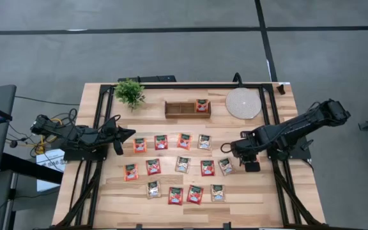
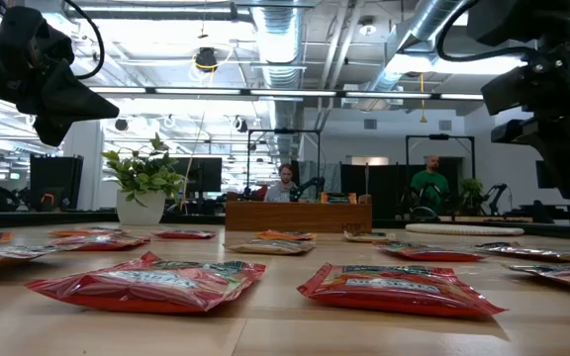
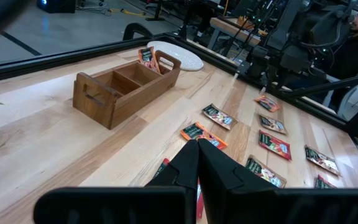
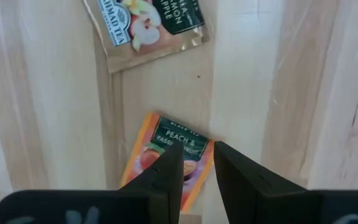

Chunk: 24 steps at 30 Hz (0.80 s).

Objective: Pick & Place Tea
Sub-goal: Put the orange tea bag into the right section of the wooden organizer

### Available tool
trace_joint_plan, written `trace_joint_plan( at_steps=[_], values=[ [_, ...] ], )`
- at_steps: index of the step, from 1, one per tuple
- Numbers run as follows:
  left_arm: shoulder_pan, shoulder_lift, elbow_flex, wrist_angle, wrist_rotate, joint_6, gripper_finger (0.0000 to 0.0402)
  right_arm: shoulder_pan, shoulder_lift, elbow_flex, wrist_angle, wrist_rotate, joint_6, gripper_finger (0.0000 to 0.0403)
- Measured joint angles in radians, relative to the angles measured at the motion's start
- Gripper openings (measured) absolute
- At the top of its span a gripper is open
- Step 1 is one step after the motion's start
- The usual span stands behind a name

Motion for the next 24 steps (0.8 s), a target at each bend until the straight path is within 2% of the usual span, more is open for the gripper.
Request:
trace_joint_plan(
  at_steps=[7,10,17,24],
  values=[
    [0.000,0.000,0.000,0.000,0.000,0.000,0.0000,0.014,0.011,0.001,0.033,-0.127,-0.034,0.0083],
    [0.000,0.000,0.000,0.000,0.000,0.000,0.0000,0.030,0.038,0.002,0.048,-0.135,-0.025,0.0083],
    [0.000,0.000,0.000,0.009,0.000,0.000,0.0000,-0.006,0.194,0.002,0.051,-0.154,0.059,0.0083],
    [0.000,0.000,0.000,0.008,0.000,0.000,0.0000,-0.010,0.318,0.004,0.067,-0.185,0.062,0.0083]
  ],
)
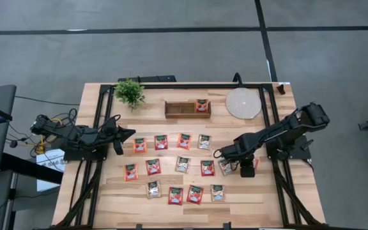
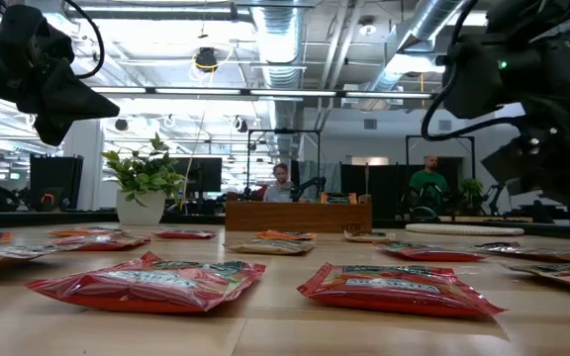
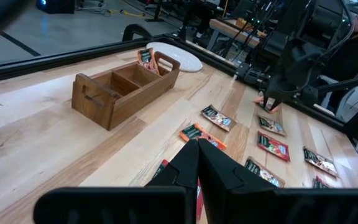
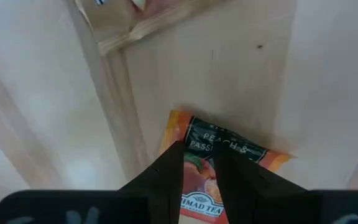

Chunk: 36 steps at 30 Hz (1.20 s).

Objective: Pick & Place Tea
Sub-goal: Put the orange tea bag into the right section of the wooden organizer

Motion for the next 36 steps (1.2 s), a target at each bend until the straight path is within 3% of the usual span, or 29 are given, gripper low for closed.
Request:
trace_joint_plan(
  at_steps=[9,17,27,36],
  values=[
    [0.000,0.000,0.000,0.000,0.000,0.005,0.0000,-0.052,0.015,-0.001,0.036,-0.004,0.131,0.0083],
    [0.000,0.000,0.000,0.000,0.000,0.007,0.0000,-0.188,-0.031,-0.003,0.079,0.057,0.324,0.0083],
    [0.000,0.000,0.000,-0.001,0.000,0.006,0.0000,-0.366,-0.026,-0.003,0.108,0.056,0.579,0.0083],
    [0.000,0.000,0.000,-0.001,0.000,0.007,0.0000,-0.496,-0.025,0.033,0.142,0.067,0.588,0.0083]
  ],
)
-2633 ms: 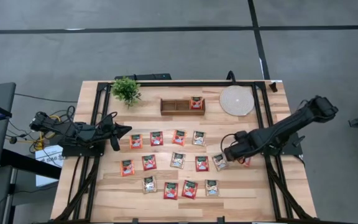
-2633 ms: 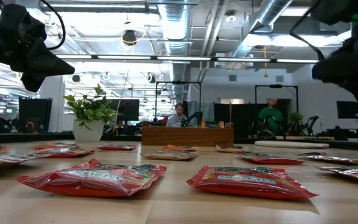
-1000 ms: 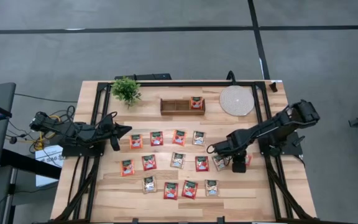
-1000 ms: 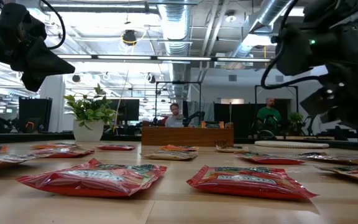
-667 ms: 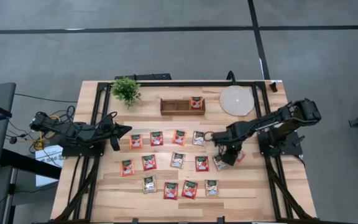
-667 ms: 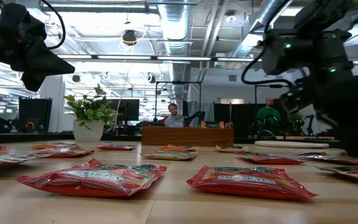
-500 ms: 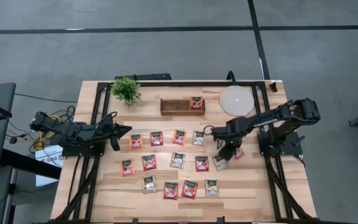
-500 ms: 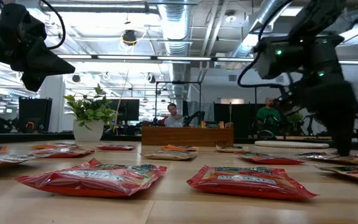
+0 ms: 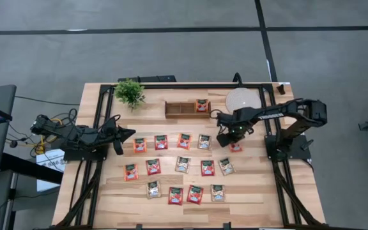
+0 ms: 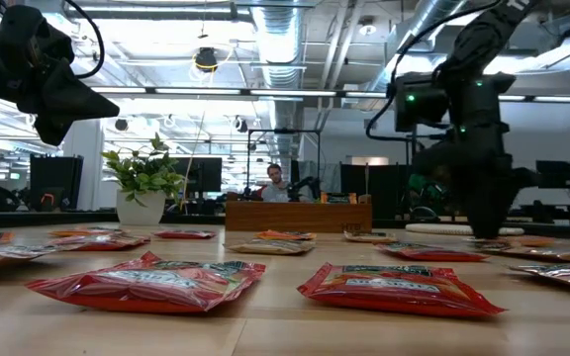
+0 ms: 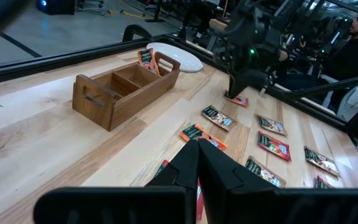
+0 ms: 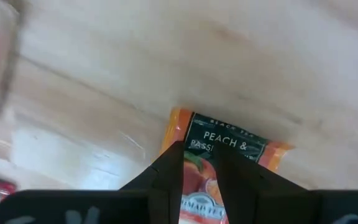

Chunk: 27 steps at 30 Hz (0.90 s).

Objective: Pick & Place Tea
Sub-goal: Put the orange tea bag into the right section of the wooden organizer

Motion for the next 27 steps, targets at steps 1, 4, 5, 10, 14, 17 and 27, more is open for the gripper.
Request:
trace_joint_plan(
  at_steps=[1,4,5,10,14,17,27],
  values=[
    [0.000,0.000,0.000,0.000,0.000,0.000,0.0000,-0.008,0.000,0.012,-0.003,-0.001,-0.011,0.0083],
    [0.000,0.000,0.000,0.000,0.000,0.000,0.0000,-0.030,0.000,0.050,-0.032,-0.004,-0.048,0.0083],
    [0.000,0.000,0.000,0.000,0.000,0.000,0.0000,-0.035,0.000,0.064,-0.040,-0.005,-0.059,0.0083],
    [0.000,0.000,0.000,0.000,0.000,-0.001,0.0000,-0.044,0.000,0.140,-0.133,-0.002,-0.170,0.0083],
    [0.000,0.000,0.000,0.000,0.000,0.000,0.0000,-0.041,0.000,0.179,-0.186,0.000,-0.310,0.0083],
    [0.000,0.000,0.000,0.000,0.000,0.000,0.0000,-0.027,-0.001,0.192,-0.220,-0.003,-0.412,0.0083],
    [0.000,0.000,0.000,0.000,0.000,0.000,0.0000,-0.010,-0.001,0.192,-0.258,0.001,-0.526,0.0083]
  ],
)
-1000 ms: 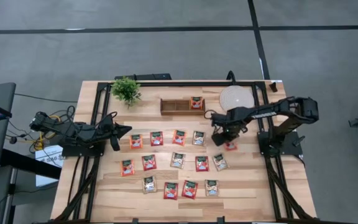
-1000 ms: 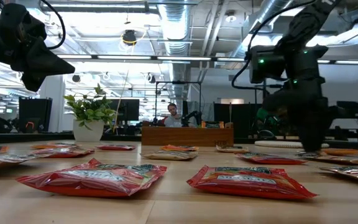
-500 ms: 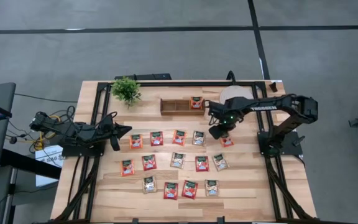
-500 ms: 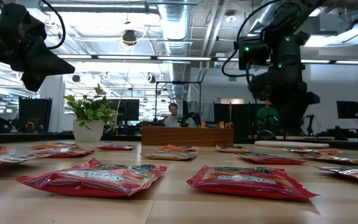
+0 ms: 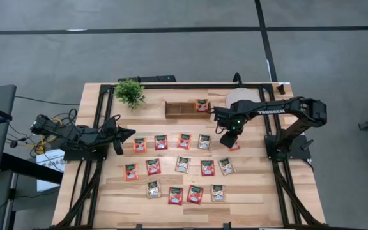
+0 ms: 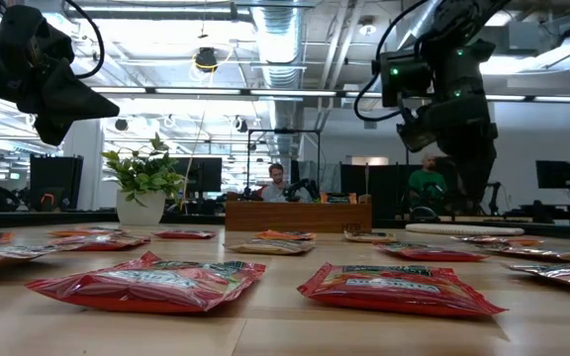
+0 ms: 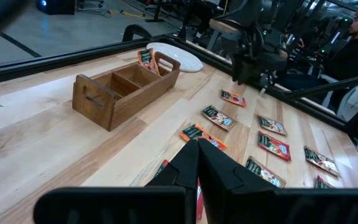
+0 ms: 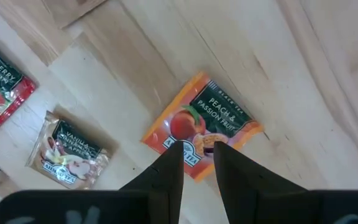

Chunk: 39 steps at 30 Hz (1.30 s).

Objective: Pick & Place Tea
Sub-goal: Put the orange tea bag into the right section of the wooden organizer

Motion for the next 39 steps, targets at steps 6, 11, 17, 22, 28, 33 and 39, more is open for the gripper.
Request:
trace_joint_plan(
  at_steps=[6,11,17,22,28,33,39],
  values=[
    [0.000,0.000,0.000,0.000,0.000,0.000,0.0000,-0.027,0.012,0.000,-0.005,0.008,-0.016,0.0083],
    [0.000,0.000,0.000,0.000,0.000,0.000,0.0000,-0.048,0.093,0.000,-0.010,0.022,-0.056,0.0083],
    [0.000,0.000,0.000,0.002,0.000,-0.003,0.0000,-0.059,0.206,0.001,-0.008,0.025,-0.081,0.0083],
    [0.000,0.000,0.000,0.009,0.000,-0.004,0.0000,-0.048,0.245,0.037,-0.031,0.023,-0.101,0.0083],
    [0.000,0.000,0.000,0.009,0.000,-0.003,0.0000,-0.023,0.245,0.085,0.002,0.081,-0.074,0.0083],
    [0.000,0.000,0.000,0.008,0.000,-0.004,0.0000,-0.030,0.245,0.100,0.031,0.100,-0.046,0.0083],
    [0.000,0.000,0.000,0.008,0.000,-0.004,0.0000,-0.018,0.245,0.134,-0.082,0.095,-0.129,0.0083]
  ],
)
